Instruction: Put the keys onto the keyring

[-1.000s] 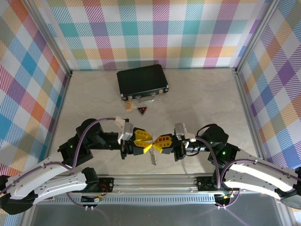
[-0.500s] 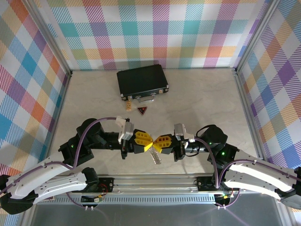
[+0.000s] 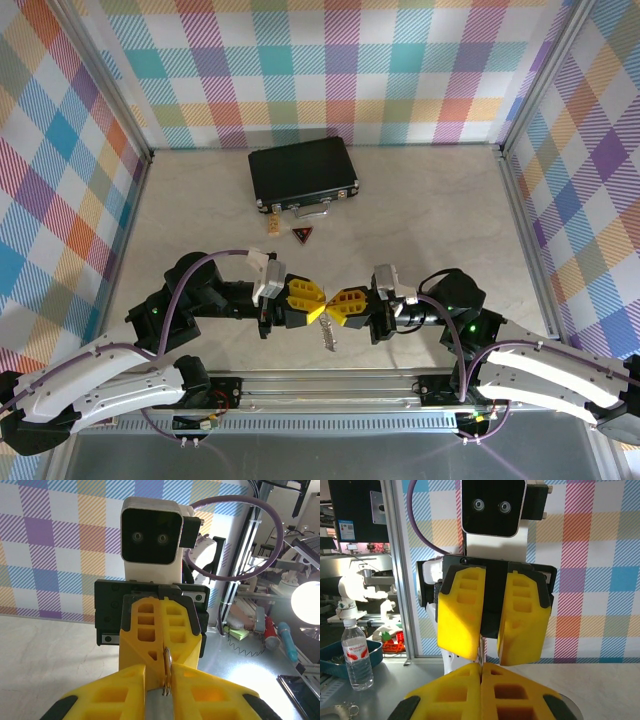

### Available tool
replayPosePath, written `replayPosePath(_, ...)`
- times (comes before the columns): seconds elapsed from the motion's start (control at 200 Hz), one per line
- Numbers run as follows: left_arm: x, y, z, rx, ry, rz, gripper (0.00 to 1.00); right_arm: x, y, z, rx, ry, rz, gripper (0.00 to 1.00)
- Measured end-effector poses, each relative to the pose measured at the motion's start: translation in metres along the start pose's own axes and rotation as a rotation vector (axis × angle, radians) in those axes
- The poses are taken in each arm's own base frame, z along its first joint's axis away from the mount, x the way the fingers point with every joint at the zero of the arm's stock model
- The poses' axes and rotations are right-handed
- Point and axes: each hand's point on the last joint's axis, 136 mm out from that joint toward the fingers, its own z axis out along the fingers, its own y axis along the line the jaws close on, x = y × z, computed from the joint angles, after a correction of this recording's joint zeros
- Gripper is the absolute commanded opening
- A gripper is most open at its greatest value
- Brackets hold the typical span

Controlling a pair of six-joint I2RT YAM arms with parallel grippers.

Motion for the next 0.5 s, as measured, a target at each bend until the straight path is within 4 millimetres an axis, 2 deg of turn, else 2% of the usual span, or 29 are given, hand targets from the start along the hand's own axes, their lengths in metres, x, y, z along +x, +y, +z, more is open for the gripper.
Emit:
replayPosePath(0.355, -0.0004, -0.0029, 0.0001, 0.017, -0.001, -0.002, 0.11, -0.0020, 0.0000, 0.0004, -0.002, -0.014, -0.003, 0.00)
replayPosePath(0.5, -0.0027, -0.0032, 0.0001, 0.019, -0.010, 0.003, 0.02, -0.0035, 0.0000, 0.0007, -0.003, -0.023, -0.004, 0.00)
